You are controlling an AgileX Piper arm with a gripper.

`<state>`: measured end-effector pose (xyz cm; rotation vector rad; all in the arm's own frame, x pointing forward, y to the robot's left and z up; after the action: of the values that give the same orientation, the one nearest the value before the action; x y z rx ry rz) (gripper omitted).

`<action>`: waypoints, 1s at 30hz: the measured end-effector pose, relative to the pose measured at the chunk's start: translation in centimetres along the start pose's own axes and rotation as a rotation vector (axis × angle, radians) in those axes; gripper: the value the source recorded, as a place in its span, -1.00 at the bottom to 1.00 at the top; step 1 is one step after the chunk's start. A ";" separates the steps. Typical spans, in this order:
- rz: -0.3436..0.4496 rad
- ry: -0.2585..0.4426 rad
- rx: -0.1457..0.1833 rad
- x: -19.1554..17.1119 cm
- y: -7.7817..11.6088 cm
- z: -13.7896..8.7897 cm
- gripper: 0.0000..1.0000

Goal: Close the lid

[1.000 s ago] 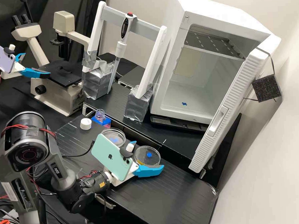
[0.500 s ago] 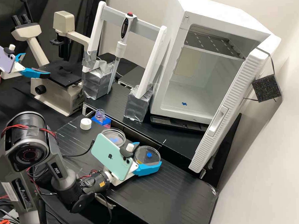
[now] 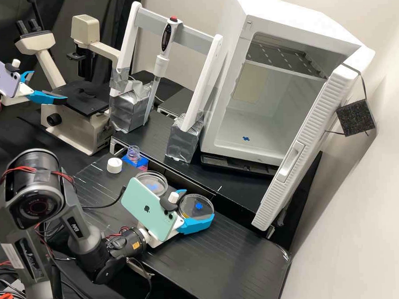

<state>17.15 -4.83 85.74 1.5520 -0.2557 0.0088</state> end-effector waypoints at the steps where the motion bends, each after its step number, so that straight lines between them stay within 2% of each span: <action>1: -0.008 0.010 0.003 -0.1 0.0 -0.2 -1.00; 5: -0.037 0.043 0.037 -0.7 0.4 -0.8 -1.00; 10: 0.003 0.121 0.083 -2.3 1.6 -2.5 -1.00; 14: 0.022 0.187 0.075 -3.7 1.8 -3.9 -1.00; 16: 0.022 0.230 0.044 -4.2 1.8 -4.8 -1.00; 20: -0.011 0.293 0.003 -4.7 1.5 -5.8 -1.00; 26: -0.125 0.347 -0.081 -5.1 0.3 -6.5 -1.00; 30: -0.193 0.366 -0.116 -5.2 -0.3 -6.6 -1.00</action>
<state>13.14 2.48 84.54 1.4241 0.1804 0.1237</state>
